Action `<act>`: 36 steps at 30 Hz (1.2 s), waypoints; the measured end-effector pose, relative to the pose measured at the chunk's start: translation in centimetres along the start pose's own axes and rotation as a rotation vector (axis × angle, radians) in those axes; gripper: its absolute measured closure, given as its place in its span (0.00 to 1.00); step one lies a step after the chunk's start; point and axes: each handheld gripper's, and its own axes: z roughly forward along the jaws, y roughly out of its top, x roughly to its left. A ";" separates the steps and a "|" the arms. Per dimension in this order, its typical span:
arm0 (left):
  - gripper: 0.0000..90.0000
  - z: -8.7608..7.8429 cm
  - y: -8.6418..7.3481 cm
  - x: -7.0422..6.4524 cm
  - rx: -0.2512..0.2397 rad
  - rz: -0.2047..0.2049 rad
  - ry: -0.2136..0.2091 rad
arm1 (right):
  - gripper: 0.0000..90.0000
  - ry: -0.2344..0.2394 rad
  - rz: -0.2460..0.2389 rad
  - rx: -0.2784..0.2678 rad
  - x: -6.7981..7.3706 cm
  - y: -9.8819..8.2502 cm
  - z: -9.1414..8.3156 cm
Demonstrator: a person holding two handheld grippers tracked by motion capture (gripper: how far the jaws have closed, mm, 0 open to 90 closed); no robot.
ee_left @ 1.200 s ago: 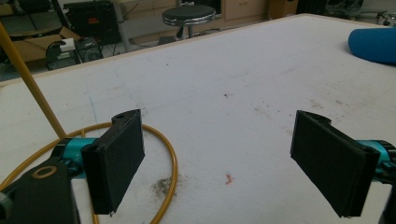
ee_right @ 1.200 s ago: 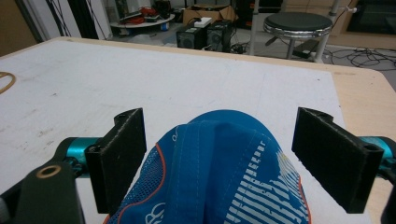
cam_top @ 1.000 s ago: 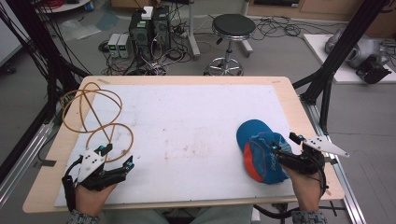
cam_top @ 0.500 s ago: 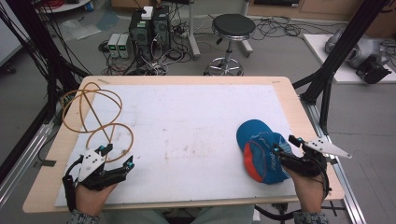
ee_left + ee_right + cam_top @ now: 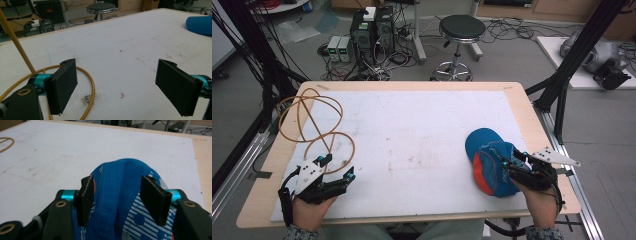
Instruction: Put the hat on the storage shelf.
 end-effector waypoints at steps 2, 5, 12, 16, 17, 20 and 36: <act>0.20 0.0 0.0 0.0 0.000 0.000 0.000 | 0.54 0.005 0.002 0.011 0.1 -0.1 0.1; 0.20 0.0 0.0 0.0 0.003 0.000 0.001 | 0.62 0.014 0.005 0.014 0.1 -0.1 0.2; 0.20 0.1 -0.1 0.0 0.006 0.004 0.002 | 0.80 0.015 0.003 0.017 0.2 -0.2 0.4; 0.20 0.1 -0.1 0.0 0.006 0.002 0.004 | 0.92 0.010 -0.012 0.005 0.5 -0.2 0.5; 0.20 0.1 -0.1 0.0 0.006 0.003 0.004 | 0.95 0.001 -0.022 -0.005 0.6 -0.1 0.4; 0.20 0.1 0.0 0.0 0.006 0.003 0.005 | 0.97 -0.006 -0.026 -0.029 1.0 0.4 0.4; 0.20 0.0 0.0 -0.2 0.002 0.014 -0.001 | 0.97 0.118 0.002 -0.125 4.1 6.4 3.2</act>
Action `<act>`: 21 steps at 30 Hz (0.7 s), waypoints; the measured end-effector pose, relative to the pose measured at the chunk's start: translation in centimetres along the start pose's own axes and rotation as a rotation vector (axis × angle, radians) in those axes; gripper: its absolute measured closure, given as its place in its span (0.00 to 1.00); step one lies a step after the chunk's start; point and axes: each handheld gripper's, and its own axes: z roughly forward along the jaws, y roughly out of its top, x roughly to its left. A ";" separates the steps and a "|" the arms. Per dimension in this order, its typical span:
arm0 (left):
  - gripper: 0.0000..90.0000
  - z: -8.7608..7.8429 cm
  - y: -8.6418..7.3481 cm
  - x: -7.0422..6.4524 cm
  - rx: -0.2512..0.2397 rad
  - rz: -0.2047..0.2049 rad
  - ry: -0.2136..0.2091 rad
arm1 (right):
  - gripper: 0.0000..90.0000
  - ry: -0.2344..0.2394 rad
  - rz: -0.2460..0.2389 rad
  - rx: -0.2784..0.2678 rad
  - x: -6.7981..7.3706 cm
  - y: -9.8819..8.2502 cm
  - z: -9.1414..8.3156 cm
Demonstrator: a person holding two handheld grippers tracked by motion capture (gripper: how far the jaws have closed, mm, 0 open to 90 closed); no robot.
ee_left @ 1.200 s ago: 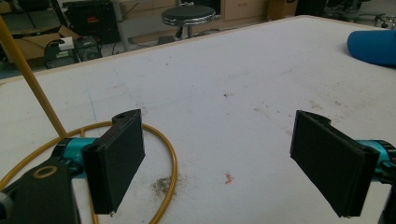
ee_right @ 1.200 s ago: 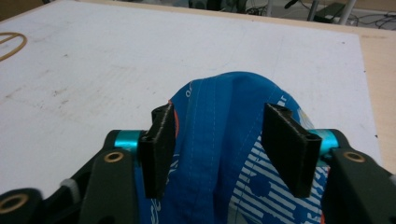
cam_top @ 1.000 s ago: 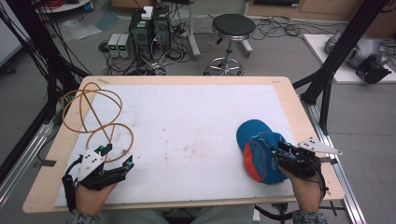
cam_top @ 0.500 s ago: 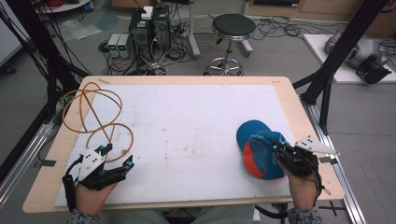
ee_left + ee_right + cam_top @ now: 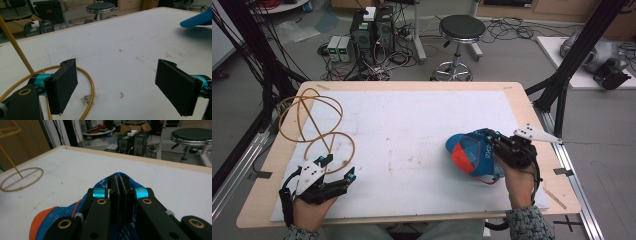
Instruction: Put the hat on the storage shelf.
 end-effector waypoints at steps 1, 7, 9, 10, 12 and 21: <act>0.20 0.0 0.0 0.0 0.000 0.001 0.000 | 0.97 0.000 0.000 0.000 0.0 0.0 0.0; 0.20 0.0 0.0 0.0 -0.002 0.001 -0.005 | 0.97 0.053 -0.014 -0.040 1.5 3.6 1.9; 0.20 -0.1 0.0 0.0 -0.003 0.001 -0.006 | 0.97 0.060 -0.019 -0.047 1.7 4.3 2.3; 0.20 -0.1 0.0 0.0 -0.002 0.001 -0.006 | 0.97 0.067 -0.023 -0.054 2.0 4.9 2.6; 0.20 0.0 0.0 0.0 -0.003 0.003 -0.008 | 0.97 0.079 -0.034 -0.063 2.4 5.9 3.3; 0.20 0.0 0.0 -0.1 0.000 0.003 -0.011 | 0.97 0.163 -0.079 -0.114 5.0 11.1 7.6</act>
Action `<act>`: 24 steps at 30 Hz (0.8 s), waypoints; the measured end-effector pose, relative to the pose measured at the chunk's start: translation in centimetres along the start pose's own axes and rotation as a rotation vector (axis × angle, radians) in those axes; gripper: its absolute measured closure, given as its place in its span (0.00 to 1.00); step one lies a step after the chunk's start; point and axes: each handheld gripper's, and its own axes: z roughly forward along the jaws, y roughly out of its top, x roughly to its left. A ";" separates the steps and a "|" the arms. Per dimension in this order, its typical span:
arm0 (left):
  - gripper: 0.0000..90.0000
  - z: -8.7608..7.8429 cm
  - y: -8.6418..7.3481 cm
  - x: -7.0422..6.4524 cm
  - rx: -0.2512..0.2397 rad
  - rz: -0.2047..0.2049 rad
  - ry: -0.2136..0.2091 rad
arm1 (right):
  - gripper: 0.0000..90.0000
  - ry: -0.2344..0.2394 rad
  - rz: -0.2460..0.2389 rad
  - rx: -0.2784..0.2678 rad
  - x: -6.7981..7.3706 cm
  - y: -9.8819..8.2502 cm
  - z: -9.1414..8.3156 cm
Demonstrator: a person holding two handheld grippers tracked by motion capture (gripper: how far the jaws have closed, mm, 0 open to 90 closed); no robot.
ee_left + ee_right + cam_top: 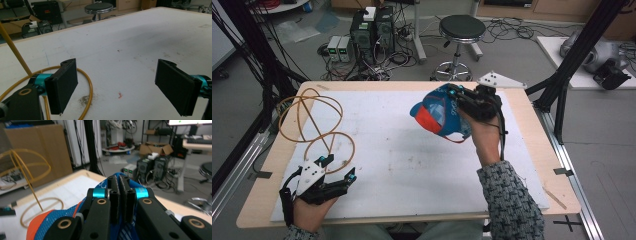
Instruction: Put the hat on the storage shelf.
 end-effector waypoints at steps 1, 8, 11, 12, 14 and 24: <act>0.20 0.0 0.0 0.0 0.000 0.001 0.000 | 0.97 0.000 0.000 0.000 0.0 0.0 0.0; 0.20 0.1 0.0 -0.1 -0.003 0.008 -0.008 | 0.97 0.052 0.000 -0.059 1.3 3.6 3.0; 0.20 0.1 0.0 -0.2 0.002 0.013 -0.014 | 0.97 0.081 -0.007 -0.066 2.4 5.6 5.0; 0.20 0.1 0.0 -0.2 -0.001 0.013 -0.014 | 0.97 0.081 -0.007 -0.066 2.4 5.6 5.0; 0.20 0.1 0.0 -0.2 -0.002 0.012 -0.015 | 0.97 0.094 -0.017 -0.070 3.0 6.3 6.0; 0.21 0.2 -0.1 -0.1 -0.005 0.014 -0.019 | 0.97 0.194 -0.055 -0.116 6.5 9.2 11.0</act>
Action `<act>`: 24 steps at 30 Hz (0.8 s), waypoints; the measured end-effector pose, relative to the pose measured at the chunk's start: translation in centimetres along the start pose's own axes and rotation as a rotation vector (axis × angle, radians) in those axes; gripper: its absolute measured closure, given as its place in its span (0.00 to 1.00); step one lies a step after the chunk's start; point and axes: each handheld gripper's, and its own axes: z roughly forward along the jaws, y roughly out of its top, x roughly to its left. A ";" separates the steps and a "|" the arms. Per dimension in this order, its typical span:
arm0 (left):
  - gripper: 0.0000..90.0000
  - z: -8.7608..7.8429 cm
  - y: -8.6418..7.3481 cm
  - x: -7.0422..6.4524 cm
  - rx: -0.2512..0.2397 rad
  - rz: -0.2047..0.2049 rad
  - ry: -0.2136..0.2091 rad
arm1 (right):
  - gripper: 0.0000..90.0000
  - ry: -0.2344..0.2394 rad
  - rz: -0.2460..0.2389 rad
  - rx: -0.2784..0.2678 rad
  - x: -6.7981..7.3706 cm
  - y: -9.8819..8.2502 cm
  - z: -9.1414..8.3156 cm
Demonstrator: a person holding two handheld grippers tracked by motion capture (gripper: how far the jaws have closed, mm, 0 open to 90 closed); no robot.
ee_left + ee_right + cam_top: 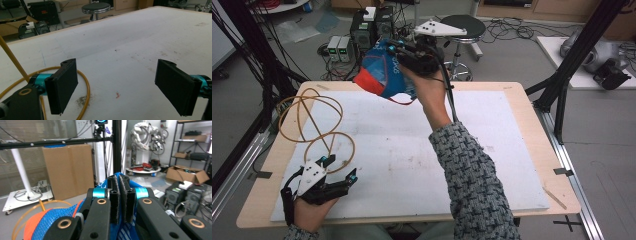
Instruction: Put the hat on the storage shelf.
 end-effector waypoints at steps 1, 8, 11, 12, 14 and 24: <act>0.21 0.0 0.0 0.0 0.000 0.002 -0.002 | 0.97 0.007 -0.002 -0.002 0.1 0.1 0.2; 0.21 0.0 0.0 0.0 0.004 0.000 -0.005 | 0.97 0.056 -0.010 0.010 2.4 1.1 3.4; 0.21 0.0 0.0 0.0 0.003 -0.003 -0.006 | 0.97 0.085 -0.027 0.012 3.8 1.3 4.8; 0.21 0.0 0.0 0.1 0.004 -0.002 -0.006 | 0.97 0.090 -0.029 0.013 4.1 1.4 5.1; 0.21 0.0 0.0 0.1 0.003 -0.004 -0.007 | 0.97 0.108 -0.032 0.017 5.0 1.4 6.1; 0.21 -0.1 0.0 0.1 0.001 -0.004 -0.011 | 0.97 0.184 -0.028 0.033 7.9 1.3 9.2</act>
